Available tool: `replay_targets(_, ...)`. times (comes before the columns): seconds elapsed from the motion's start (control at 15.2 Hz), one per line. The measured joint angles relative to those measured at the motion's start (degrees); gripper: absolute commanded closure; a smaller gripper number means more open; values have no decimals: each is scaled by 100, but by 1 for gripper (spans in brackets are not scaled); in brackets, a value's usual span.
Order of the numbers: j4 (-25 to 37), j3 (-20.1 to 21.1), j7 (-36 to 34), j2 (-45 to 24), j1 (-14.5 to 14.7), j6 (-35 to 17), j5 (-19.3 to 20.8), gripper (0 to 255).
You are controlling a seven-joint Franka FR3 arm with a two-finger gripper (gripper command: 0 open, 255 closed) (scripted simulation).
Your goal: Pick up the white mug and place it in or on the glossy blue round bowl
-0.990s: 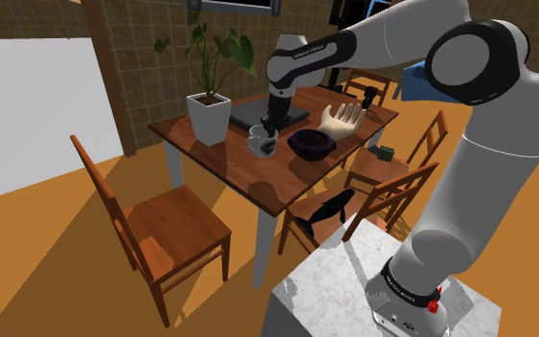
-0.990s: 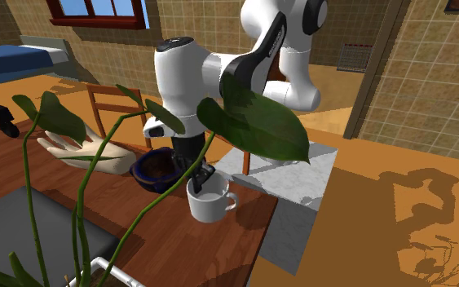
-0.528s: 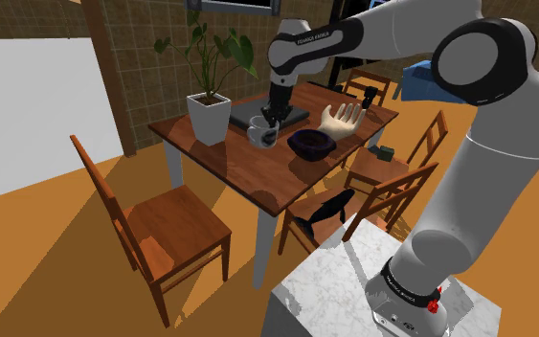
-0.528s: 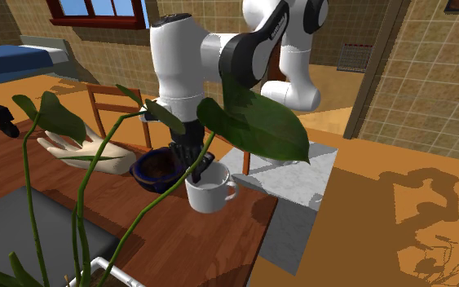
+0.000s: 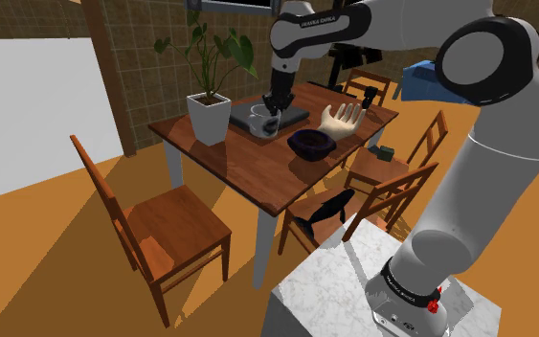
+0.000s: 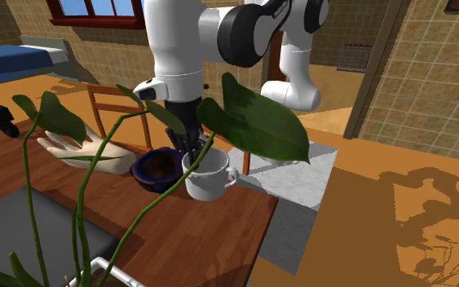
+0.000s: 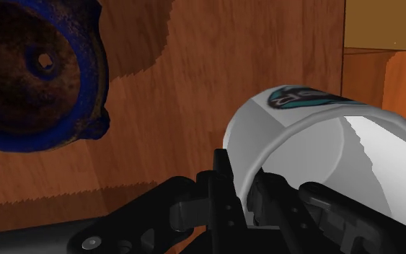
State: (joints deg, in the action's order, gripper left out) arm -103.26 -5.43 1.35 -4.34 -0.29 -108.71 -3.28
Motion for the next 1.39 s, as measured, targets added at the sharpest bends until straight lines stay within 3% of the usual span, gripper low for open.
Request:
replay_targets(0.26, 16, -119, 247, 81, -136, 109, -2, 255)
replay_targets(1.39, 375, -1082, 2333, -148, -1243, 367, -144, 255)
